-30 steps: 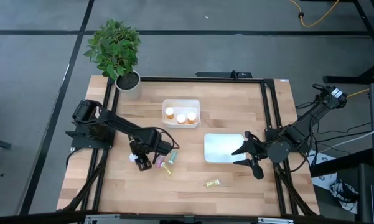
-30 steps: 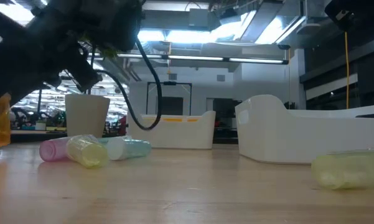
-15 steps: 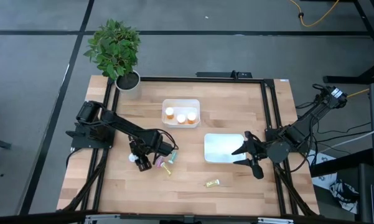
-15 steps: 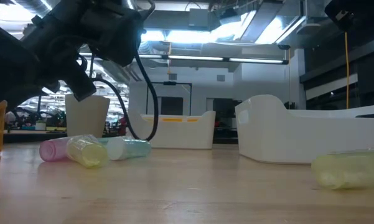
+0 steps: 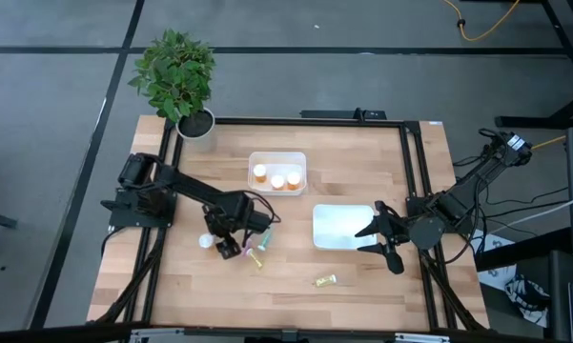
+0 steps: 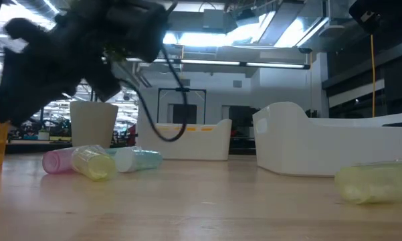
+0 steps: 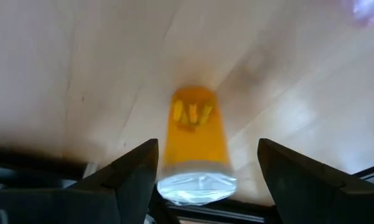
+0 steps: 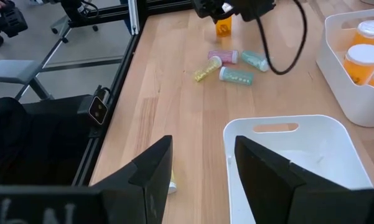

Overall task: Pick and place medicine bottles into bin by pill shape (circle, oval)
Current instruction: Put the large orange pill bottle into the top white bin

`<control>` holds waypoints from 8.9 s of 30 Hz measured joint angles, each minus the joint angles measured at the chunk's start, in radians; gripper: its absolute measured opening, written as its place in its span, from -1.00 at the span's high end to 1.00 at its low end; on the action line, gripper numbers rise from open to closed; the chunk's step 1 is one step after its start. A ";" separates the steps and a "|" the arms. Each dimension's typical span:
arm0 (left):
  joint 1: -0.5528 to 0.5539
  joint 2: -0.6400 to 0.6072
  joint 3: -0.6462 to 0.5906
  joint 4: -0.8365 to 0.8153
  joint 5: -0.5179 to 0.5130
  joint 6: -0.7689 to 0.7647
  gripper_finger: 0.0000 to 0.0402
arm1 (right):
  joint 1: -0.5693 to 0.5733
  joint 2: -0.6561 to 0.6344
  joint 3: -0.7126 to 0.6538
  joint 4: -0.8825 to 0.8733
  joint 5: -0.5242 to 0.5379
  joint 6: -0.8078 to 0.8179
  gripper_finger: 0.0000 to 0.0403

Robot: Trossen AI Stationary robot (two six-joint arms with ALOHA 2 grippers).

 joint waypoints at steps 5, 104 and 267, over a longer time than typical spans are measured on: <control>0.022 0.000 0.079 -0.052 -0.003 0.001 -0.33 | 0.000 0.000 0.000 0.000 0.000 0.000 0.13; -0.389 -0.514 -0.419 0.381 -0.494 -0.410 -0.30 | -0.039 0.053 0.000 0.096 -0.009 -0.002 0.13; 0.434 -0.034 0.453 0.284 -0.388 0.304 0.02 | -0.038 0.053 0.000 -0.005 -0.053 -0.004 0.13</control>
